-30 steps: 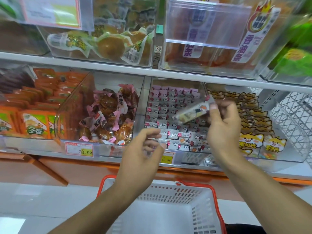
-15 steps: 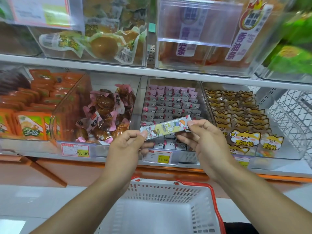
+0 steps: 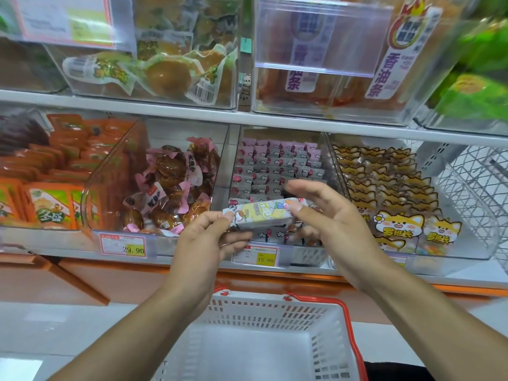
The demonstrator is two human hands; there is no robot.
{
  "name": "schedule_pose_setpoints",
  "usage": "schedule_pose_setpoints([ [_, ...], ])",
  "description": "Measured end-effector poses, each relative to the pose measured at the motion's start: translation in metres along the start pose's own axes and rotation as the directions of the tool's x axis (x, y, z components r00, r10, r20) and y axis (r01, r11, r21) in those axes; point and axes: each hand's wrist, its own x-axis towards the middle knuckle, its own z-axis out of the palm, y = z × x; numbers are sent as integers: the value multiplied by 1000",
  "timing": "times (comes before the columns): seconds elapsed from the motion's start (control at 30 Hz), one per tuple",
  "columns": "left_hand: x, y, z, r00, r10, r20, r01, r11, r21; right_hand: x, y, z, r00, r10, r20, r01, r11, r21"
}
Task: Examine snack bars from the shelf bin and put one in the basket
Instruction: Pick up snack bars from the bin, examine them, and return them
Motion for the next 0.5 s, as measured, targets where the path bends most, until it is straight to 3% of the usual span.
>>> schedule_pose_setpoints([
  [0.1, 0, 1, 2, 1000, -10, -19, 10, 1000, -1, -5, 1, 4, 989, -95, 112, 108, 988, -109],
  [0.2, -2, 2, 3, 1000, 0, 4, 0, 1000, 11, -6, 4, 7, 991, -118, 66, 123, 989, -84],
  [0.37, -3, 1, 2, 994, 77, 83, -83, 994, 78, -5, 3, 8, 999, 18, -33, -15, 996, 84],
  [0.5, -4, -2, 1, 993, 100, 68, -109, 983, 147, -3, 2, 8, 989, 134, -62, -128, 987, 95],
])
